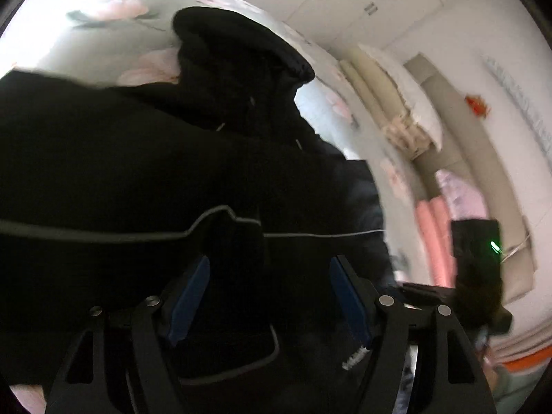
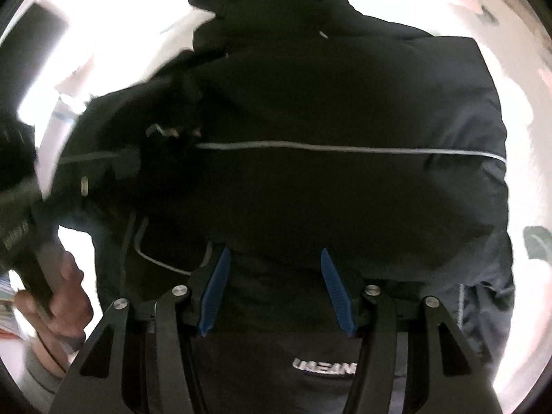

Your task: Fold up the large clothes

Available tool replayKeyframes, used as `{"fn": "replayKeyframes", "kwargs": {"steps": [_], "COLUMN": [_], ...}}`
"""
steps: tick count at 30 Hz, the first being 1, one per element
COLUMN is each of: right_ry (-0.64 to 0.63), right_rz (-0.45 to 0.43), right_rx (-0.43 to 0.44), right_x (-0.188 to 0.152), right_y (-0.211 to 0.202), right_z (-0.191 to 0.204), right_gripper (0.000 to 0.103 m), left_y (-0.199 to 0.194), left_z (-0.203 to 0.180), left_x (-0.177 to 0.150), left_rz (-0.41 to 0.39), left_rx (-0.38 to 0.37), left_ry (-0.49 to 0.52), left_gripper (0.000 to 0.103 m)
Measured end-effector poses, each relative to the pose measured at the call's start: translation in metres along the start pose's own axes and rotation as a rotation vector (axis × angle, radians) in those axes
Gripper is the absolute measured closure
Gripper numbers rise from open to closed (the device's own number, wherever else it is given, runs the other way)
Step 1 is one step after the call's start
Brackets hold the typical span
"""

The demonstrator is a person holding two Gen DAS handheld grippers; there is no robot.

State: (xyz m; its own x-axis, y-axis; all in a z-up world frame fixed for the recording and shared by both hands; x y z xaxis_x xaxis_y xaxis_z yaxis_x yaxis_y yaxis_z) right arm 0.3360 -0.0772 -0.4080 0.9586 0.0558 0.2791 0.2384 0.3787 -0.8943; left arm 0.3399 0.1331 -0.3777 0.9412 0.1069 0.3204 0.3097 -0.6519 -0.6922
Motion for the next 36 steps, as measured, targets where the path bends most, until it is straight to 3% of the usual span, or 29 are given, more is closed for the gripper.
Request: {"fn": "replayKeyframes", "kwargs": {"steps": [5,9,13,14,15,16,21,24,27,29,31,36], "right_ry": [0.006,0.046,0.057,0.054,0.034,0.009,-0.108,-0.062,-0.020,0.036,0.094,0.178], "right_rz": [-0.046,-0.018,0.018,0.025,0.033,0.028,-0.138,-0.205,-0.248,-0.226,-0.176,-0.034], "right_rx": [0.135,0.244,0.283,0.300,0.325,0.324,0.182,0.069,-0.137,-0.199,-0.199,-0.249], "right_x": [0.045,0.072,0.079,0.080,0.080,0.080,0.079,0.075,0.062,0.054,0.046,0.028], "right_y": [0.010,0.048,0.075,0.079,0.079,0.074,-0.005,-0.060,-0.101,-0.104,-0.090,-0.018], "right_z": [0.021,0.034,0.044,0.048,0.054,0.060,0.065,0.026,-0.024,-0.056,-0.080,-0.109], "right_gripper": [0.042,0.042,0.042,0.050,0.082,0.082,0.085,0.085,0.085,0.085,0.085,0.085], "left_y": [-0.052,-0.086,-0.116,-0.122,-0.128,-0.129,-0.135,-0.114,-0.074,-0.036,-0.001,0.032], "left_z": [0.010,0.026,0.031,0.032,0.032,0.030,0.028,0.026,0.022,0.021,0.025,0.026], "left_x": [-0.012,-0.013,-0.008,-0.006,-0.003,0.001,0.022,0.030,0.030,0.023,0.016,0.006], "left_rz": [-0.060,-0.117,-0.191,-0.208,-0.226,-0.241,-0.289,-0.237,-0.148,-0.072,-0.001,0.010], "left_rx": [-0.001,0.037,0.040,0.050,0.061,0.071,0.149,0.155,0.165,0.218,0.305,0.455], "left_ry": [-0.058,-0.104,-0.106,-0.105,-0.101,-0.097,-0.074,-0.059,-0.032,0.010,0.033,0.129], "left_gripper": [0.029,0.029,0.029,0.029,0.029,0.029,0.029,0.029,0.029,0.029,0.029,0.029]}}
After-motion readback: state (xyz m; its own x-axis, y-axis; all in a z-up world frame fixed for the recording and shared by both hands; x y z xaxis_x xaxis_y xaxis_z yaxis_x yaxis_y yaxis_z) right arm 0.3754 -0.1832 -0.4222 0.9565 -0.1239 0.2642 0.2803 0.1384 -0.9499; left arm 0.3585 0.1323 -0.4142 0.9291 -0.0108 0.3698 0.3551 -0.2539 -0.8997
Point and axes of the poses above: each gripper's, at about its wrist camera, not at the fingertips, and y roughly the way its jaws point, z to its left, x to its top, the point moved 2 cm from there along y, roughly the way its jaws point, and after that the axes turned 7 degrees about -y, right-handed, at the moved point
